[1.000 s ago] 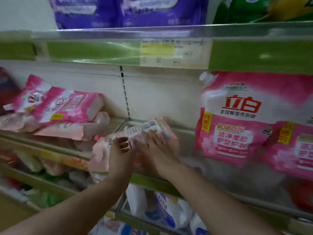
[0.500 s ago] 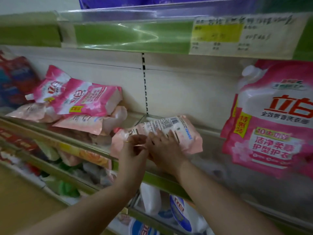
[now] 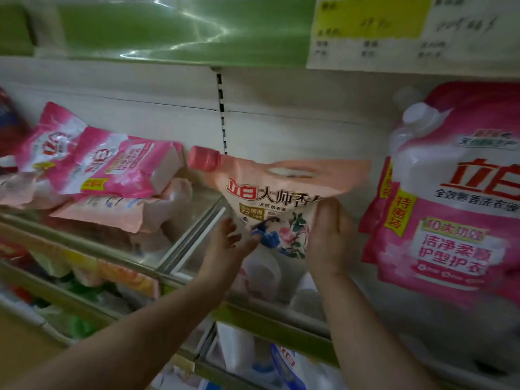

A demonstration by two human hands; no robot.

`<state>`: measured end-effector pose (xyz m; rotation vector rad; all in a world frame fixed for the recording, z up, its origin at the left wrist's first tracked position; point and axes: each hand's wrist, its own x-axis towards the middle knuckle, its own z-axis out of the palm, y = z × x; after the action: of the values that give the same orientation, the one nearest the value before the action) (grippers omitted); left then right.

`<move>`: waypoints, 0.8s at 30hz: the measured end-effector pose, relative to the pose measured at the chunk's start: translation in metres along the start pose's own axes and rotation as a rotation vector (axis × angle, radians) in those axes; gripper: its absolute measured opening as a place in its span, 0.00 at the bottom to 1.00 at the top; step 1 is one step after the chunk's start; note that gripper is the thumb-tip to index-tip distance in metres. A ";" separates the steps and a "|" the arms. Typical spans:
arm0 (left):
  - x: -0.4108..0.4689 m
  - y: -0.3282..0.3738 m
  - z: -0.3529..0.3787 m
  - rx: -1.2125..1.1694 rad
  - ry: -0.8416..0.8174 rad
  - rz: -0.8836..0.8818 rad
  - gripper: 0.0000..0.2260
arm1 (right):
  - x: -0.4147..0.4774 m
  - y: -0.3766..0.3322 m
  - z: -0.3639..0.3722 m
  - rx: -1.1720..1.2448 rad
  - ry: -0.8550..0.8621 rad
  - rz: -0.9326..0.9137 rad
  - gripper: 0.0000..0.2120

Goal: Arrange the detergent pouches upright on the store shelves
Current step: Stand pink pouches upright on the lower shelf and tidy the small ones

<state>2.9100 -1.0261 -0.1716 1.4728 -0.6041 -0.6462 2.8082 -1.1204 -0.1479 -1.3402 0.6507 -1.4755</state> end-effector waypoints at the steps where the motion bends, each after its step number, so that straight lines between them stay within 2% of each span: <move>1: 0.006 0.000 0.007 -0.056 -0.052 0.002 0.15 | 0.001 -0.001 -0.004 0.020 0.039 0.028 0.16; 5: 0.022 -0.008 0.020 -0.078 -0.109 0.057 0.14 | 0.010 -0.003 -0.010 -0.019 0.071 0.017 0.15; 9: 0.038 -0.004 0.032 -0.107 -0.042 0.038 0.18 | 0.026 -0.002 -0.012 -0.133 0.091 -0.069 0.14; 11: 0.050 0.000 0.041 -0.106 0.000 -0.021 0.22 | 0.026 0.001 -0.014 -0.285 0.032 -0.017 0.15; 14: 0.062 0.006 0.053 -0.149 -0.012 -0.068 0.27 | 0.019 0.019 -0.014 -0.488 -0.063 0.140 0.26; 17: 0.062 0.003 0.057 -0.093 -0.018 -0.048 0.20 | 0.010 0.038 -0.021 -0.539 -0.164 0.251 0.38; 19: 0.061 -0.003 0.049 -0.062 -0.092 -0.028 0.25 | 0.002 0.041 -0.027 -0.576 -0.263 0.316 0.44; 21: 0.060 -0.007 0.040 -0.039 -0.200 -0.007 0.34 | -0.001 0.043 -0.030 -0.639 -0.304 0.331 0.45; 24: 0.056 -0.007 0.038 -0.018 -0.234 0.008 0.31 | 0.003 0.048 -0.027 -0.695 -0.188 0.262 0.41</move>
<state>2.9215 -1.0933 -0.1795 1.3868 -0.7821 -0.8228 2.7980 -1.1463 -0.1950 -1.8016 1.2304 -0.9198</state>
